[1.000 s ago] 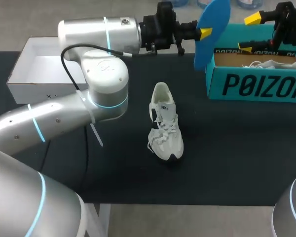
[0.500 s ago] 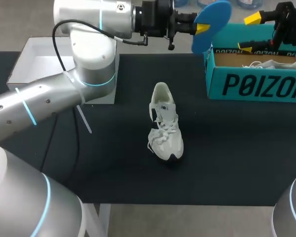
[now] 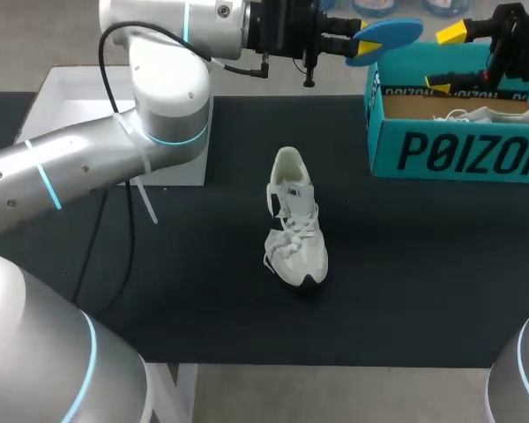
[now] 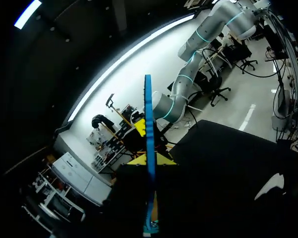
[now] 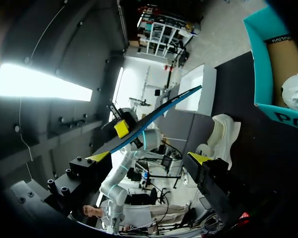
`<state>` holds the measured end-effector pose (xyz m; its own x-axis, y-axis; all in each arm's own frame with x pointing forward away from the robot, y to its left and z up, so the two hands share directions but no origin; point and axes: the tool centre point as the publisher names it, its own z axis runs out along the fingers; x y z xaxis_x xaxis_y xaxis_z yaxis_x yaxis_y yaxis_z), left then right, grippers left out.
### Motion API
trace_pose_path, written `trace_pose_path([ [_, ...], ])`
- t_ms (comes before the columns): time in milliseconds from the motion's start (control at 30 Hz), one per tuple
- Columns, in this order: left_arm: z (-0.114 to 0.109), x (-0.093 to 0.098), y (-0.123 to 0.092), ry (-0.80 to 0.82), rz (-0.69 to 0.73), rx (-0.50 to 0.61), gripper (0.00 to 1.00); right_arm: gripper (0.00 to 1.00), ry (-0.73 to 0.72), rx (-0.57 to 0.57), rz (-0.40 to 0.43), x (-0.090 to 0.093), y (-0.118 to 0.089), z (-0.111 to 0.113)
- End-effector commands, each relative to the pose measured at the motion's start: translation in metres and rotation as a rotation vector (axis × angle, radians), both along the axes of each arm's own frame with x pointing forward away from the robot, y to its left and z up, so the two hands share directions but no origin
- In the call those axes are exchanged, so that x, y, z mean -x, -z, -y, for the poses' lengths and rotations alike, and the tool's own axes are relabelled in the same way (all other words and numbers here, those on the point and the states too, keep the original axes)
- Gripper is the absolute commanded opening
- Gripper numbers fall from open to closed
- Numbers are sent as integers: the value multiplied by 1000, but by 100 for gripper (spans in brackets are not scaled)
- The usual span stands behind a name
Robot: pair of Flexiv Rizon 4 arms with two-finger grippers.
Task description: Take the shoe out of the shoebox, open the shoe tongue, remove and reinsert the insole, then place the shoe into the shoebox
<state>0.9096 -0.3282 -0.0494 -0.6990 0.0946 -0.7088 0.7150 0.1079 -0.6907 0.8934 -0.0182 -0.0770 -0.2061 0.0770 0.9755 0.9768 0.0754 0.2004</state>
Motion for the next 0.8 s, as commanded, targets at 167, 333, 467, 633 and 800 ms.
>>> trace_pose_path([
  [167, 0, 2, 4, 1, 320, 37, 0, 100, -1, 0, 0, -1, 1, -1],
  [333, 0, 2, 4, 1, 320, 37, 0, 100, -1, 0, 0, -1, 1, -1],
  [467, 3, 5, 8, 63, 467, -61, 0, 100, -1, 0, 0, -1, 1, -1],
  [633, 6, 7, 16, 123, 689, -119, 0, 100, -1, 0, 0, -1, 1, -1],
  [800, 2, 6, 13, 95, 830, -82, 0, 100, -1, 0, 0, -1, 1, -1],
])
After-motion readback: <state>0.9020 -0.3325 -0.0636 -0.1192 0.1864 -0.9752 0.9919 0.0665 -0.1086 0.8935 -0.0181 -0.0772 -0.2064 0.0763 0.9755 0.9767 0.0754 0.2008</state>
